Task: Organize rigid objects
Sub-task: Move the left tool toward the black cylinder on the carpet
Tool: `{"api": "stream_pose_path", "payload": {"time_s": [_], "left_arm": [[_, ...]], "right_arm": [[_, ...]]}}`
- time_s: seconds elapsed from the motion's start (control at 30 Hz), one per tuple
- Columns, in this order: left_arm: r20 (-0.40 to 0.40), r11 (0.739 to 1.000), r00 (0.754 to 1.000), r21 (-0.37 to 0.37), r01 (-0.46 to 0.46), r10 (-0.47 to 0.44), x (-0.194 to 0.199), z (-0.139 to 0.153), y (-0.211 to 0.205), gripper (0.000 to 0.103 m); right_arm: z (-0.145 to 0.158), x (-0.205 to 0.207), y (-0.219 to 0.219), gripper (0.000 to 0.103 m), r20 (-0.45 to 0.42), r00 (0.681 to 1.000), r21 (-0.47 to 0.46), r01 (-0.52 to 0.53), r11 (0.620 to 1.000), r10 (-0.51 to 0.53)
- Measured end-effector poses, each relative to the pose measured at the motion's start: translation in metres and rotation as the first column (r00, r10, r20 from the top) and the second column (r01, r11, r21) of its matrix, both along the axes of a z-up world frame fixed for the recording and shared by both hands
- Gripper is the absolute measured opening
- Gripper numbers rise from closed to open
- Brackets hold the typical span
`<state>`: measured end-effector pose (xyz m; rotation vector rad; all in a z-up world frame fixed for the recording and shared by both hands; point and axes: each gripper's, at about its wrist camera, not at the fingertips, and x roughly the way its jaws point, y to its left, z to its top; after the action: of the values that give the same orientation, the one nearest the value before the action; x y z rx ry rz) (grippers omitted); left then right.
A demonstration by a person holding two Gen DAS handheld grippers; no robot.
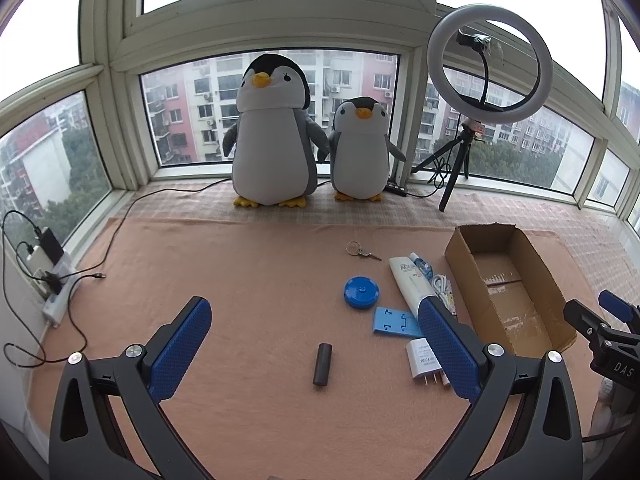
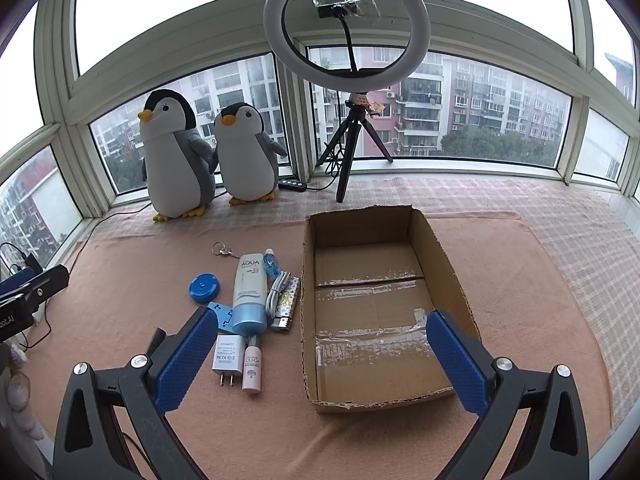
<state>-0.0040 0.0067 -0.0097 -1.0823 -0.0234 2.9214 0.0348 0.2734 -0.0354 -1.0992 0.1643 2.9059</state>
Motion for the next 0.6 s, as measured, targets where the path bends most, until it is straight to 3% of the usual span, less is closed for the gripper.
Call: {"api": "stream_pose_path", "payload": {"time_s": [0.6], "left_arm": [[0.062,0.997,0.996,-0.034,-0.067,0.069,-0.014,-0.026,-0.025,0.103]], "right_arm": [[-0.021,-0.014,0.048,0.103,0.056,0.996,0.009,0.075,0.997,-0.075]]}}
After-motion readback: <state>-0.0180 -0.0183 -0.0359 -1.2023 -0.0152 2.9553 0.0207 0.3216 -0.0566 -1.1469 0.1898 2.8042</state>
